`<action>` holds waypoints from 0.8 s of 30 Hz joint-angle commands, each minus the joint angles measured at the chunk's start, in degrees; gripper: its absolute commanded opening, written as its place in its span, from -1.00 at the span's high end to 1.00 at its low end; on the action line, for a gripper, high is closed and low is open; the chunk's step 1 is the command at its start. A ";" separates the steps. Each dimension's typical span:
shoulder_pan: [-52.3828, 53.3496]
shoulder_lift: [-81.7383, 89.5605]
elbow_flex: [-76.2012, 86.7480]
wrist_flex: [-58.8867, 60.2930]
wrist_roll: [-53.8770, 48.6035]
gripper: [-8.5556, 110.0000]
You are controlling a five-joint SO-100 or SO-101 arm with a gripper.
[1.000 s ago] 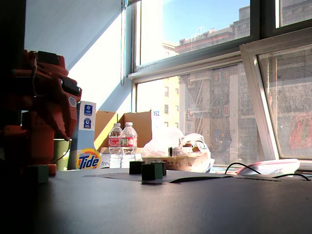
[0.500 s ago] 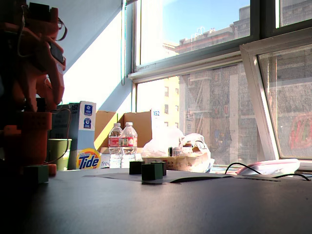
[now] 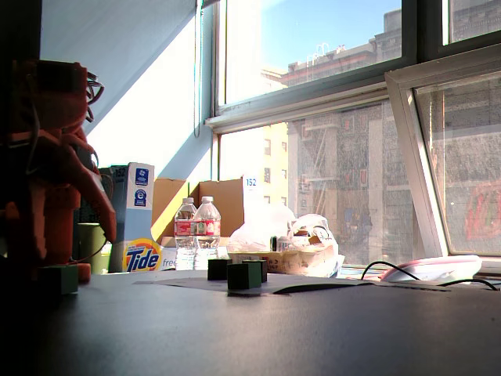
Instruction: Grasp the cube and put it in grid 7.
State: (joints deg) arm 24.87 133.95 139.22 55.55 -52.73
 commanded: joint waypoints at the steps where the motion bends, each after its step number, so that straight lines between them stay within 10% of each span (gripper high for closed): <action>1: 1.32 -1.49 0.97 -3.08 -0.62 0.19; 24: -9.76 9.67 -1.32 1.41 0.70 0.85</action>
State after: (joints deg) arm 21.36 135.44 144.14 49.75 -53.61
